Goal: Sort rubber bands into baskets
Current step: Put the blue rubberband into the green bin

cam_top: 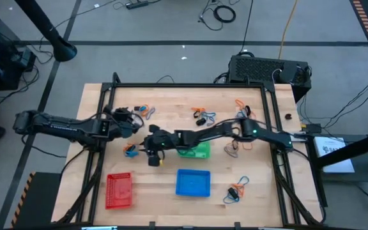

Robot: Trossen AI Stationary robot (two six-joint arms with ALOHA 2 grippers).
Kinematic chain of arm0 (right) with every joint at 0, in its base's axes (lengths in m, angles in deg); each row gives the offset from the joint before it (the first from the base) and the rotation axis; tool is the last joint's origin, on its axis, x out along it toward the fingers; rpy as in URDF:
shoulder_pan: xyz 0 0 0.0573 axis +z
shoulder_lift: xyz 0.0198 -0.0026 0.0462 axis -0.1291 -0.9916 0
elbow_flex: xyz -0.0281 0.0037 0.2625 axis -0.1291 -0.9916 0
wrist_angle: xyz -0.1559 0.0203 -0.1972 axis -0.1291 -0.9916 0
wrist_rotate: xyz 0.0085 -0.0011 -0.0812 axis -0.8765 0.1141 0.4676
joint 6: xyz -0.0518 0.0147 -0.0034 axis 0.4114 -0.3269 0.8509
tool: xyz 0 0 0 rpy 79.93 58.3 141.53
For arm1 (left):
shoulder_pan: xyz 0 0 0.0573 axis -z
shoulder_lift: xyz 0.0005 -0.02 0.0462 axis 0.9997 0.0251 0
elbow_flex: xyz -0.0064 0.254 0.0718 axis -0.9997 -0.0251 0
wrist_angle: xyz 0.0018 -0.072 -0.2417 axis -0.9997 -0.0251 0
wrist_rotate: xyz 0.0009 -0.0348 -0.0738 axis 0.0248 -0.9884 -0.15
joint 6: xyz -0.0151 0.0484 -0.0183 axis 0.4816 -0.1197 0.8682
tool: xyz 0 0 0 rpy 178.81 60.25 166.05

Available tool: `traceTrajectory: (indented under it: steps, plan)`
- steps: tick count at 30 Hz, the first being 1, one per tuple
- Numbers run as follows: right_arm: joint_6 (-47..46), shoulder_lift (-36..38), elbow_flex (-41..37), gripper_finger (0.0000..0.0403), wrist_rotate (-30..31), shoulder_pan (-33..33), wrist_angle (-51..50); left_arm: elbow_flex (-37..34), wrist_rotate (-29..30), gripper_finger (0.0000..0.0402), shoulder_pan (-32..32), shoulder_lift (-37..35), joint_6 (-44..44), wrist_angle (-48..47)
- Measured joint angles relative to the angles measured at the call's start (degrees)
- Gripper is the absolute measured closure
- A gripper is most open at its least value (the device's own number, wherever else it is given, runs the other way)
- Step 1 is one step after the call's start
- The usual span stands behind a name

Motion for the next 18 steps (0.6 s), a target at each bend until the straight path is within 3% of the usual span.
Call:
traceTrajectory:
  steps: [5,10,18]
  plan:
    - [0.1,-6.7,8.09,0.0293,-5.93,-0.73,-2.35,-0.02,0.85,0.0275,-2.32,0.0,0.0,-0.27]
    - [-0.24,-7.9,11.13,0.0289,-8.81,-1.27,-5.0,-0.02,1.02,0.0275,-3.64,0.0,-0.02,-0.49]
    - [-3.11,-7.9,11.67,0.0211,-8.34,-1.38,-3.75,-0.04,0.98,0.0275,-4.06,0.02,-0.05,-0.02]
